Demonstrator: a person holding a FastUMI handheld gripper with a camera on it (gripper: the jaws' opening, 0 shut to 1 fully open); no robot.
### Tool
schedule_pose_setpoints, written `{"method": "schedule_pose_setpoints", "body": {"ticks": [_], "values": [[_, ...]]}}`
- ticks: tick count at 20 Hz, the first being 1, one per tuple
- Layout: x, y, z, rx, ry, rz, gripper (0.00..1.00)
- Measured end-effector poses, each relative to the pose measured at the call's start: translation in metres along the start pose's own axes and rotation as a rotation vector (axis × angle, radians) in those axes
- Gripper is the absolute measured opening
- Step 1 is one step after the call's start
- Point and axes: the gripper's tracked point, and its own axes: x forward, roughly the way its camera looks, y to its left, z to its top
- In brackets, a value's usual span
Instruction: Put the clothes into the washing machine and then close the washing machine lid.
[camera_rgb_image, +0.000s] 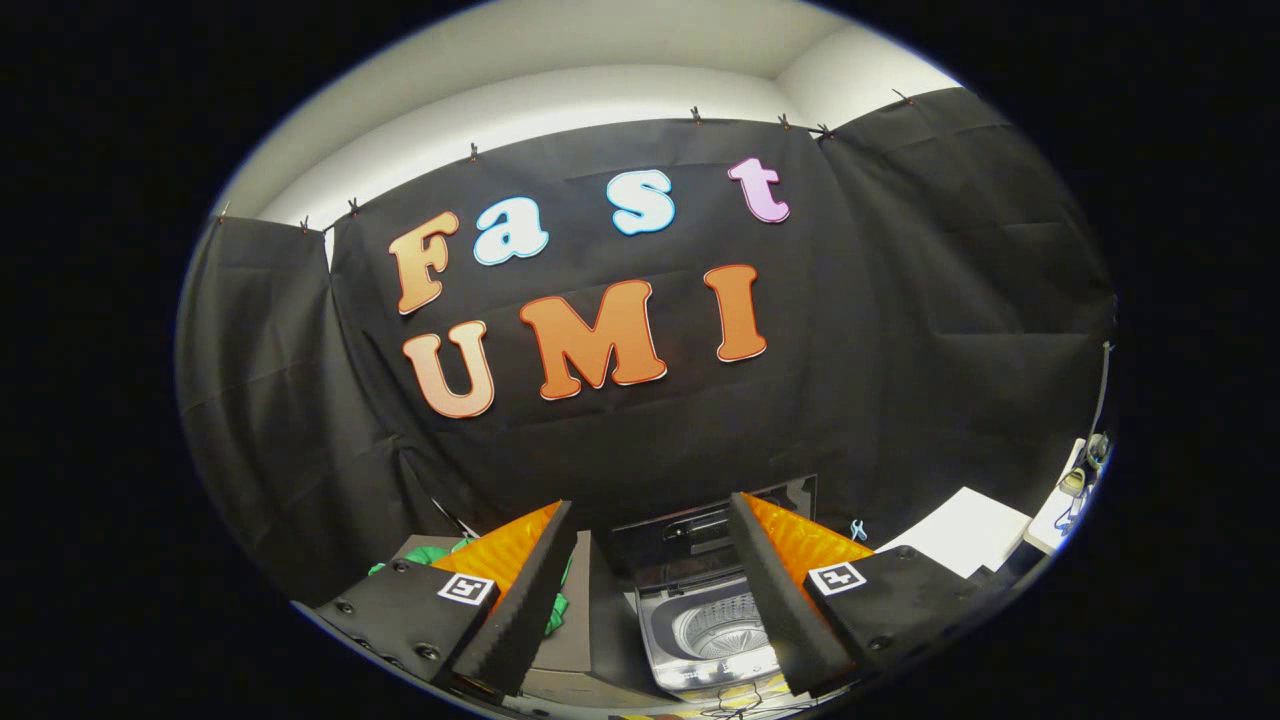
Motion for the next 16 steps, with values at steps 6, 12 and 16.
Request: {"method": "schedule_pose_setpoints", "body": {"ticks": [6,12,16], "values": [[0.013,0.027,0.000,-0.021,0.002,0.013,0.98],[0.035,0.064,-0.022,-0.021,0.059,0.057,0.98],[0.058,0.115,-0.061,-0.027,0.151,0.135,0.99]]}}
